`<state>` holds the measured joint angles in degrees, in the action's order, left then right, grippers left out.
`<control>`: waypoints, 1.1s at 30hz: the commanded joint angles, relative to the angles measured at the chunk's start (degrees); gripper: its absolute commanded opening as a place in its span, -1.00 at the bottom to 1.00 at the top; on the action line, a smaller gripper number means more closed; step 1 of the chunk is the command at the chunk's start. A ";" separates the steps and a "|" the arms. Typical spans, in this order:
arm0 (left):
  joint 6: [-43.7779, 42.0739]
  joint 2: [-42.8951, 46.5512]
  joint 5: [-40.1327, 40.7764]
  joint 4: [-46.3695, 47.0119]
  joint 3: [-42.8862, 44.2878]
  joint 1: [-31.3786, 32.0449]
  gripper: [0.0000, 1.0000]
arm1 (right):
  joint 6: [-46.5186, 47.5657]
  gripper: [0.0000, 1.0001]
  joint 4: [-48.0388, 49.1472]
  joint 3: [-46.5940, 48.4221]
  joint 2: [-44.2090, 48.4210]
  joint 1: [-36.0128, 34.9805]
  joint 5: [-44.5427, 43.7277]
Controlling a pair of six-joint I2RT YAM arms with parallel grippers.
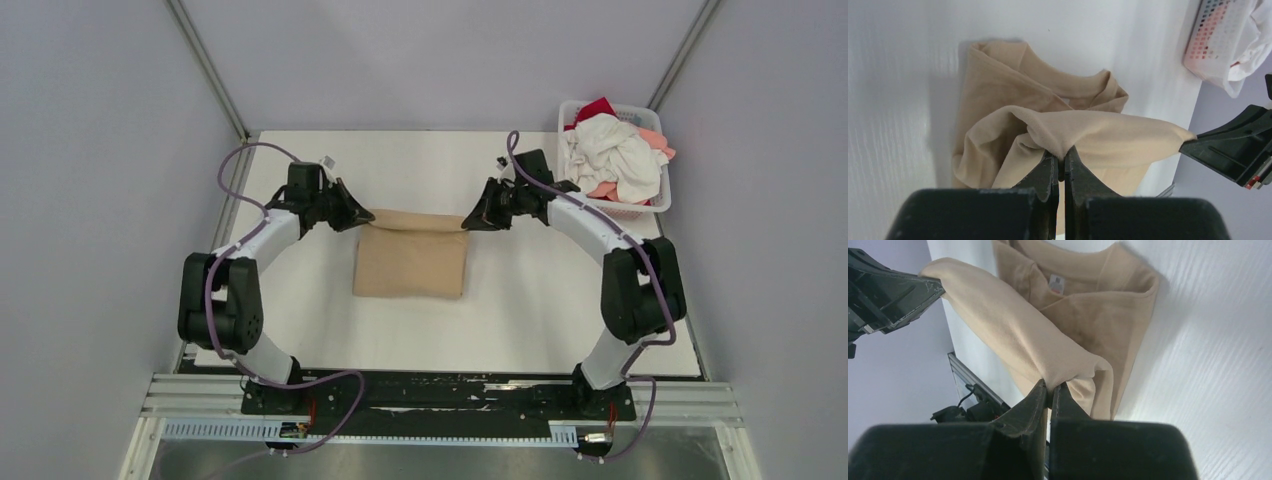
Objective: Fold and stack the t-shirts
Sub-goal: Fold the long partially folded tshirt into a neat square, then smooth out wrinkles on the folded tshirt
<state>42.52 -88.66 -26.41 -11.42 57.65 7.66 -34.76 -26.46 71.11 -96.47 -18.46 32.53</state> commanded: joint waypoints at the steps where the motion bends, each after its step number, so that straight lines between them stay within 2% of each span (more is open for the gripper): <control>1: -0.60 -6.41 0.43 1.63 6.56 -1.86 -1.00 | 0.79 -1.00 3.08 5.30 -5.72 1.22 -3.56; 5: -0.52 -13.84 -1.81 0.71 11.61 -2.11 -0.98 | 1.77 -0.90 5.22 9.74 -13.00 2.19 -2.64; 7: -0.44 -16.17 -1.89 0.72 13.52 -2.20 -0.80 | 2.03 -0.77 5.92 12.61 -16.89 2.52 -0.98; 8: -0.52 -17.17 -1.84 0.26 14.15 -2.21 -0.59 | 2.40 -0.58 6.13 14.19 -18.09 2.55 -0.26; 9: -0.64 -17.34 -1.63 0.04 15.21 -2.21 -0.48 | 2.68 -0.44 6.17 15.43 -18.83 2.55 -0.15; 10: -0.71 -17.31 -1.58 -0.08 15.56 -2.23 -0.16 | 3.06 -0.34 6.15 16.52 -19.08 2.62 -0.48; 11: -0.82 -17.06 -1.53 -0.09 16.09 -2.27 0.00 | 3.27 -0.03 6.08 17.20 -18.77 2.62 -1.12; 12: -0.89 -16.06 -1.53 0.00 16.31 -2.25 0.34 | 3.35 0.20 6.09 17.47 -18.00 2.58 -2.01; 14: -1.01 -13.82 -1.55 -0.09 16.61 -2.26 0.90 | 3.62 0.60 6.07 17.02 -15.73 2.49 -3.79; 16: -0.99 -10.85 -1.91 -0.04 16.30 -2.13 0.99 | 3.76 0.96 6.03 14.80 -12.92 1.94 -5.36; 17: -0.92 -8.66 -1.74 0.03 15.55 -1.97 0.99 | 4.05 1.00 6.00 13.75 -11.42 1.30 -6.40; 21: -1.51 -4.01 -1.33 0.87 12.50 -0.20 1.00 | 5.52 1.00 7.30 9.14 -6.91 -2.39 -5.96; 24: -1.75 -4.80 -2.86 1.18 12.16 1.34 1.00 | 3.54 1.00 10.26 7.56 -7.45 -3.87 -3.95; 28: -1.91 -10.54 -5.34 1.36 14.94 2.18 1.00 | 3.24 1.00 11.83 10.24 -12.38 -4.03 -3.50; 33: -3.43 -21.37 -1.98 -1.01 20.96 2.21 1.00 | 3.99 1.00 13.10 17.40 -22.46 -3.55 -5.62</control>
<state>41.47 -103.22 -29.98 -10.87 73.80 10.09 -31.38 -16.69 82.96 -112.05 -23.05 28.64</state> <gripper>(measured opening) 1.000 0.998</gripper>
